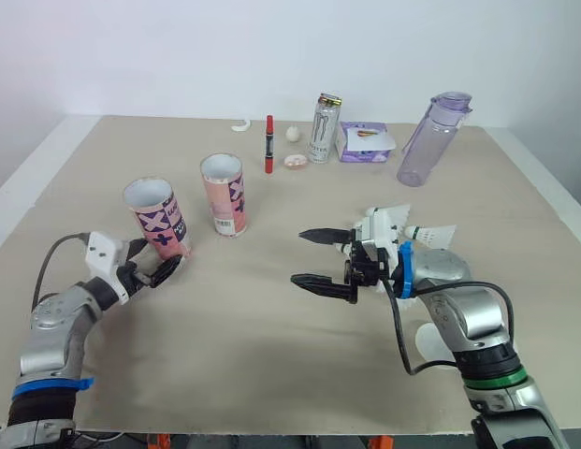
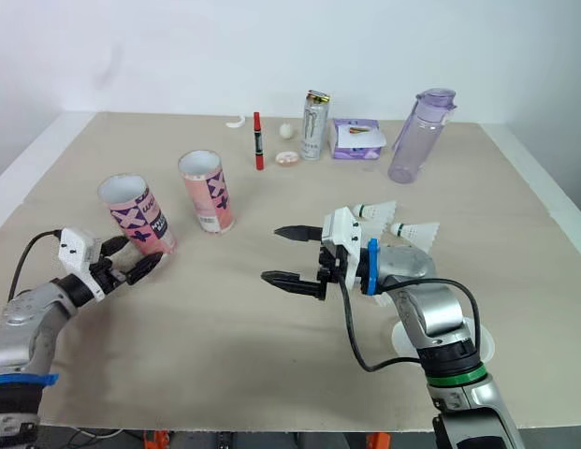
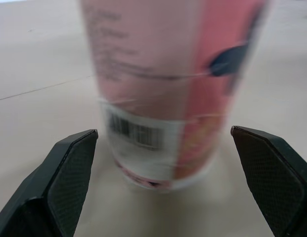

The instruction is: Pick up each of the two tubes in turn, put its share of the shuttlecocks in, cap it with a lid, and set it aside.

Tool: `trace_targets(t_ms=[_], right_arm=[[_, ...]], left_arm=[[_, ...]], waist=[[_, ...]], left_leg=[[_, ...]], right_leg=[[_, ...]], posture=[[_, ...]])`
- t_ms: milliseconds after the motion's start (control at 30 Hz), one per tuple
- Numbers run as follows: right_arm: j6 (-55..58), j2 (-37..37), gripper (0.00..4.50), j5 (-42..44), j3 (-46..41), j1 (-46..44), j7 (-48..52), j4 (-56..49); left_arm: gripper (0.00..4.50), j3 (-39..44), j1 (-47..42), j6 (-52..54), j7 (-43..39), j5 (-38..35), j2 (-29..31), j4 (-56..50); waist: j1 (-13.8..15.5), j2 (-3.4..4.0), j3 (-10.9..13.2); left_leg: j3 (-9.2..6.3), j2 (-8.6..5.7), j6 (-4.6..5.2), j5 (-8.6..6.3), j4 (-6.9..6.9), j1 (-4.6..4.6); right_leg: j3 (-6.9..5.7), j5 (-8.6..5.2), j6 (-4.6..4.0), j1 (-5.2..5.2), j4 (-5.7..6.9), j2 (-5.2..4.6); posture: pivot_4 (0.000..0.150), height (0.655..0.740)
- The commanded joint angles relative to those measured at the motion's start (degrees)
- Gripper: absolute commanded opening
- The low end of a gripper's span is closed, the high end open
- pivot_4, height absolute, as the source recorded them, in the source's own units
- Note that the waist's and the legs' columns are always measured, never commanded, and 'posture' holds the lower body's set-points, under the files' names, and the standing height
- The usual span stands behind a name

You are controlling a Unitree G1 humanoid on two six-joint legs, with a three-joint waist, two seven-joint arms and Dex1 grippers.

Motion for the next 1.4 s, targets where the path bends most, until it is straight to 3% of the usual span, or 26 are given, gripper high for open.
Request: trace_targets(t_ms=[33, 467, 533, 567, 667, 800, 967, 1200, 1300, 1400], right_arm=[[-0.66, -0.44, 4.38, -0.05, -0.85, 0.04, -0.19, -2.26], [1.46, -2.4, 4.38, 0.25, -2.06, -0.68, -0.77, -3.9], [1.79, -2.53, 4.47, 0.26, -2.23, -0.44, -1.12, -4.29], [1.9, -2.58, 4.5, 0.29, -2.3, -0.28, -1.22, -4.54], [2.1, -2.65, 4.5, 0.33, -2.39, -0.01, -1.49, -5.02], [2.48, -2.49, 4.5, 0.52, -2.54, 0.37, -2.22, -5.68], [3.28, -2.26, 4.5, 1.78, -2.98, 2.02, -2.95, -7.84], [4.84, -3.38, 4.5, 4.78, -4.17, 6.52, -3.32, -14.28], [6.16, -5.77, 4.5, 6.4, -4.86, 10.08, -1.86, -18.43], [6.78, -8.1, 4.5, 7.23, -6.31, 13.6, -1.53, -20.69]], left_arm=[[4.5, -1.22, -4.6, -4.54, -1.85, 1.75, 0.7, 5.54], [4.5, -3.7, -16.15, -15.93, -7.6, 3.96, -1.05, 25.83], [4.25, -3.32, -17.17, -16.38, -8.05, 3.37, -1.62, 27.61], [3.81, -3.11, -17.46, -16.27, -8.03, 3.07, -1.87, 28.08], [3.13, -3.11, -17.96, -16.91, -7.73, 3.38, -1.99, 29.27], [3.13, -3.23, -18.07, -17.63, -7.93, 3.7, -1.65, 30.33], [3.13, -3.68, -14.89, -18.04, -9.24, 3.95, 0.54, 25.03], [3.13, -8.14, -2.3, -12.37, -16.78, 3.91, 7.6, -1.13], [3.13, -11.93, 0.6, -4.47, -20.36, 2.22, 11.6, -16.13], [3.13, -20.73, -2.03, 2.55, -23.53, 8.98, 15.65, -26.14]], waist=[[0.01, 0.0, 0.0], [0.02, 0.0, 0.0], [0.02, 0.0, 0.0], [0.02, 0.0, 0.0], [0.02, 0.0, 0.0], [0.02, 0.0, 0.0], [-0.09, 0.0, 0.0], [-0.13, -0.01, 0.01], [0.02, -0.02, 0.02], [0.15, -0.06, 0.08]], left_leg=[[0.0, -0.01, 0.0, 0.0, 0.0, 0.0], [-0.09, -0.12, 0.0, 0.0, 0.01, -0.05], [-0.1, -0.12, 0.0, 0.0, 0.02, -0.05], [-0.1, -0.13, 0.0, 0.0, 0.02, -0.06], [-0.11, -0.14, 0.0, 0.0, 0.02, -0.07], [-0.14, -0.16, 0.0, 0.0, 0.02, -0.08], [-0.16, -0.16, 0.0, 0.0, 0.02, -0.08], [-0.17, -0.13, -0.02, -0.02, -0.02, -0.1], [-0.17, -0.16, -0.06, -0.04, -0.02, -0.09], [-0.21, -0.22, -0.06, -0.04, 0.04, -0.05]], right_leg=[[0.0, 0.0, 0.0, 0.01, 0.0, 0.0], [0.03, 0.0, -0.02, 0.0, 0.07, -0.01], [0.03, -0.01, -0.01, 0.01, 0.08, -0.02], [0.03, -0.01, 0.0, 0.01, 0.08, -0.01], [0.04, -0.01, -0.01, 0.0, 0.08, -0.02], [0.04, -0.01, -0.01, 0.01, 0.09, -0.02], [0.04, -0.02, 0.0, 0.01, 0.11, -0.02], [0.05, -0.07, -0.14, -0.04, 0.19, -0.02], [0.06, -0.23, -0.22, -0.09, 0.39, -0.05], [0.01, -0.54, -0.15, -0.03, 0.48, -0.17]], posture=[[0.15, 0.74], [0.15, 0.74], [0.15, 0.74], [0.15, 0.74], [0.15, 0.74], [0.15, 0.74], [0.15, 0.74], [0.15, 0.74], [0.15, 0.74], [0.15, 0.74]])
